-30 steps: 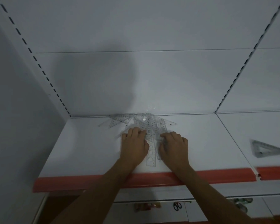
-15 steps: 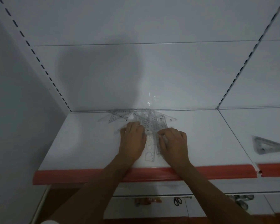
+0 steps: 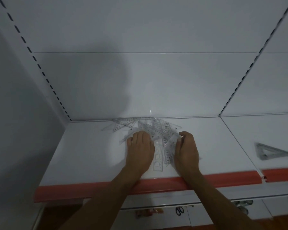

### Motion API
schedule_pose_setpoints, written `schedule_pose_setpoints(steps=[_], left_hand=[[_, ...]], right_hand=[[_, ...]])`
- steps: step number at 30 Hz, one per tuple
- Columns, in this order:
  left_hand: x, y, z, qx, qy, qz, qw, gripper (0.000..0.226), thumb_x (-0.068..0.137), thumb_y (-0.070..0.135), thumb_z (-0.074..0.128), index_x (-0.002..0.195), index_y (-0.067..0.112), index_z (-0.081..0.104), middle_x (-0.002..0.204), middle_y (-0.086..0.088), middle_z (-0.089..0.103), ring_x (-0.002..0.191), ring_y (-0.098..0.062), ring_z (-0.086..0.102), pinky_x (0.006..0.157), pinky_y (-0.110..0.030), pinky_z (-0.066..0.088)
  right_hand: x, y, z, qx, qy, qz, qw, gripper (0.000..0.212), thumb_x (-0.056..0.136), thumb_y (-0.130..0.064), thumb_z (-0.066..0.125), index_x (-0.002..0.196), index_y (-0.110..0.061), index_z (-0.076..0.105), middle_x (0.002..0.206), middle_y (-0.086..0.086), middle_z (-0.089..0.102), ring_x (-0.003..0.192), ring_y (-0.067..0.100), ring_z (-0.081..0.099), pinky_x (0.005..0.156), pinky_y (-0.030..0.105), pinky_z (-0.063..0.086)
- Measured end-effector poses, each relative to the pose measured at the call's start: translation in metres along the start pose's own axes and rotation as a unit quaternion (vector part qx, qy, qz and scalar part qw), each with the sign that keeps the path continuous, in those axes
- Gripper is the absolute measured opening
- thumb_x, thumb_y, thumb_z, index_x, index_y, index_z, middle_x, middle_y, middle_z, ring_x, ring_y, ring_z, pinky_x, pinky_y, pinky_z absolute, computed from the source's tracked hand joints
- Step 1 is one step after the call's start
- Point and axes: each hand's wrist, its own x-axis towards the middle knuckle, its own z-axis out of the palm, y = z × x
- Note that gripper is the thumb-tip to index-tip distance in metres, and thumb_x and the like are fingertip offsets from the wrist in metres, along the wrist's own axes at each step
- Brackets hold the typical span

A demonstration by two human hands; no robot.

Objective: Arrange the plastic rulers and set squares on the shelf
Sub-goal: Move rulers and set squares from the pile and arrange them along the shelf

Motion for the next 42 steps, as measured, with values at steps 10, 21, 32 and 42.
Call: schedule_pose_setpoints(steps=[10,21,32,42], left_hand=[[-0.002,-0.003,-0.006,-0.047,0.059,-0.025,0.997,0.025,0.078,-0.005,0.046,0.092,0.015,0.051,0.084,-0.003,0.056,0.075,-0.022,0.052,0.068,-0.035,0.044],[-0.005,-0.004,-0.002,-0.128,0.049,0.010,0.990,0.022,0.093,0.013,0.035,0.112,0.020,0.044,0.097,-0.005,0.058,0.090,-0.016,0.048,0.081,-0.027,0.034],[-0.005,0.002,-0.017,-0.168,0.092,0.005,0.981,0.023,0.093,0.006,0.035,0.110,0.018,0.046,0.100,-0.006,0.059,0.093,-0.015,0.051,0.084,-0.027,0.045],[-0.005,0.010,-0.042,-0.200,0.021,-0.038,0.979,0.029,0.091,0.039,0.041,0.113,0.020,0.043,0.103,-0.005,0.059,0.072,-0.019,0.064,0.052,-0.027,0.053]], right_hand=[[-0.002,0.006,0.005,-0.053,0.010,-0.068,0.996,0.025,0.088,-0.022,0.037,0.096,-0.007,0.054,0.093,-0.005,0.043,0.085,0.006,0.037,0.074,0.015,0.029],[-0.003,0.002,0.001,-0.057,0.019,-0.048,0.997,0.049,0.099,-0.043,0.023,0.116,-0.013,0.058,0.103,-0.001,0.064,0.091,0.013,0.058,0.078,0.028,0.048],[-0.005,-0.004,-0.003,-0.055,-0.005,-0.066,0.996,0.061,0.088,-0.054,0.045,0.133,-0.013,0.043,0.112,0.002,0.048,0.097,0.010,0.048,0.076,0.023,0.041],[-0.005,-0.013,-0.006,-0.018,-0.029,-0.049,0.998,0.052,0.093,-0.037,0.052,0.136,-0.013,0.040,0.108,-0.007,0.041,0.093,0.002,0.045,0.077,0.009,0.040]])
